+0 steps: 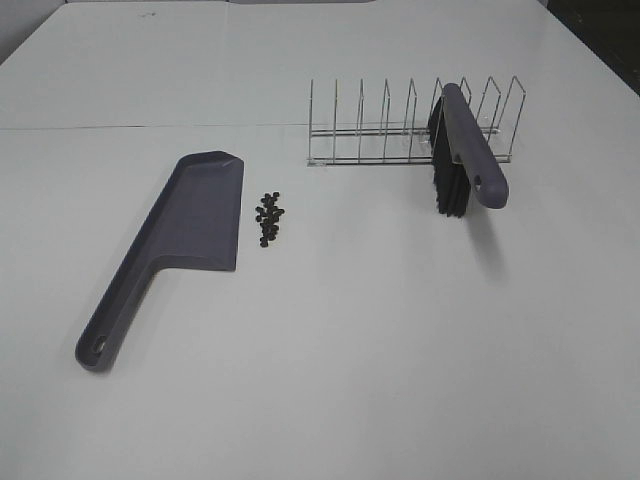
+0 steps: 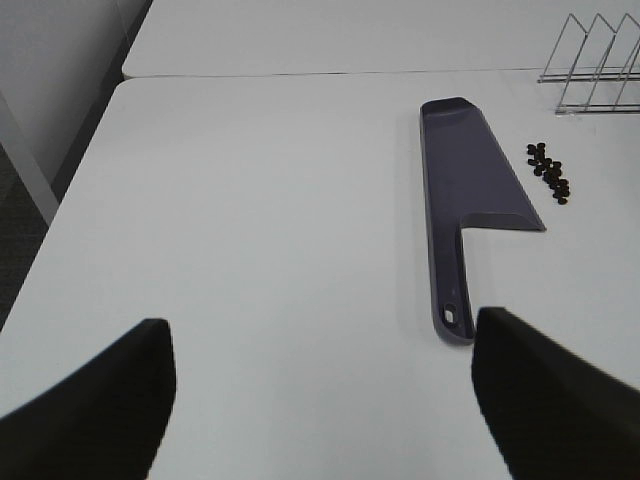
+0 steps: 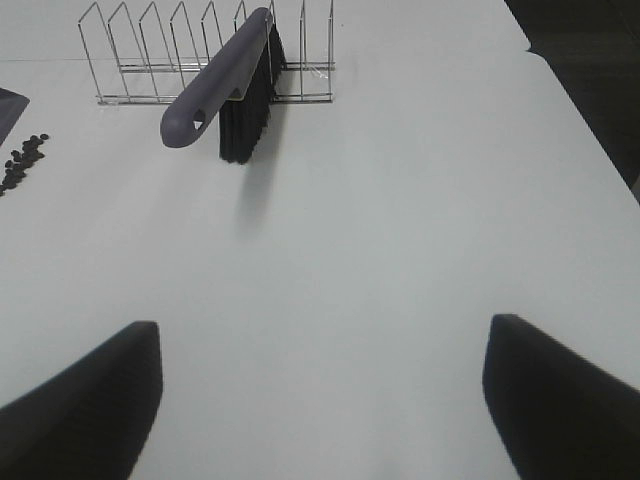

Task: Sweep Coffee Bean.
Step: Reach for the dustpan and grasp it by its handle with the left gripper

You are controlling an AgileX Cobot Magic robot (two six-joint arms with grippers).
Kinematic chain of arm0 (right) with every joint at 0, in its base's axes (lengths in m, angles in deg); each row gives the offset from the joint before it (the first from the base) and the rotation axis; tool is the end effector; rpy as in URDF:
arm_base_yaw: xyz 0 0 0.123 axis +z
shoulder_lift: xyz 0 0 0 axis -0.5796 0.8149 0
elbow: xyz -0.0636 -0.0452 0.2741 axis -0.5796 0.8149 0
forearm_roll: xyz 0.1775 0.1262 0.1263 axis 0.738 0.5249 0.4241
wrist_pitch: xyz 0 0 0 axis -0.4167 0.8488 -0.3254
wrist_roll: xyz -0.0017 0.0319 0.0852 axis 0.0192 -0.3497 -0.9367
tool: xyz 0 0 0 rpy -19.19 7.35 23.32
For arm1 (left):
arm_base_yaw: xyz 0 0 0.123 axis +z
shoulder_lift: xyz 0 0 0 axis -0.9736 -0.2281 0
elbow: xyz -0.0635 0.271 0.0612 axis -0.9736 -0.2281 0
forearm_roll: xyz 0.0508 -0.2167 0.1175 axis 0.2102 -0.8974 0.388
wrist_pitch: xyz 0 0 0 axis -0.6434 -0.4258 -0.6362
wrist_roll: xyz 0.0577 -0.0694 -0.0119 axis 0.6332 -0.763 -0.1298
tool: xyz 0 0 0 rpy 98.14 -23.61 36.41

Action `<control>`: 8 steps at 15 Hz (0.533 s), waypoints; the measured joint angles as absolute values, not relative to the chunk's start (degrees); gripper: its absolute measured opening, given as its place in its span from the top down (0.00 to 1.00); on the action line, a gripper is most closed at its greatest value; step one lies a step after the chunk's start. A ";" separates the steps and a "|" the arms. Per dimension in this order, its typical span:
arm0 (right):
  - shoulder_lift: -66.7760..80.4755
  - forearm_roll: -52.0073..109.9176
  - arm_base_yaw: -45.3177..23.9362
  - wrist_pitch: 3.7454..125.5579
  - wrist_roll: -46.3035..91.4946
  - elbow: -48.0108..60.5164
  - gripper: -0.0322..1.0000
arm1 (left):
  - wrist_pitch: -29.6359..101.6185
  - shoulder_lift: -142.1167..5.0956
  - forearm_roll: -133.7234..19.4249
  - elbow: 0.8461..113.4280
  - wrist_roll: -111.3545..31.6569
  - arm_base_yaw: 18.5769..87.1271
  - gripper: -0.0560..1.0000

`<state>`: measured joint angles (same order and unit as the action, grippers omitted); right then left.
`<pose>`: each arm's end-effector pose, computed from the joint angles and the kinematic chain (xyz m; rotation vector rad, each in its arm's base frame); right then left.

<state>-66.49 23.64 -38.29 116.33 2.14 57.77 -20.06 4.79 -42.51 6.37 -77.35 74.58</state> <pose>-0.0052 0.0039 0.2773 0.0061 2.0418 -0.0037 -0.0050 0.0018 0.2792 -0.0221 2.0236 -0.0389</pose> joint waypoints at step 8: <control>-66.49 23.64 -38.29 116.33 2.14 57.77 0.22 | -9.40 -19.56 -44.74 9.75 -77.35 74.58 0.23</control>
